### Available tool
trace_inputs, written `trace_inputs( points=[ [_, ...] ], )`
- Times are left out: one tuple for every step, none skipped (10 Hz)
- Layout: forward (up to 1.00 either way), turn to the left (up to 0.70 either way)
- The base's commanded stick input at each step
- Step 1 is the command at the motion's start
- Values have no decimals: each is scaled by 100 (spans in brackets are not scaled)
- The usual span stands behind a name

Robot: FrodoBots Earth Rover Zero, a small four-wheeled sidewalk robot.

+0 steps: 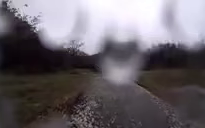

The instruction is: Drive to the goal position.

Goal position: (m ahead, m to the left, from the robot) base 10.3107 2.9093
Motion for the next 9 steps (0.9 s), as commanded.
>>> trace_inputs(
  points=[
    [70, -12],
    [70, 0],
    [70, 0],
    [70, 0],
    [70, 0],
    [70, 0],
    [70, 0],
    [70, 0],
    [70, 0]
  ],
)
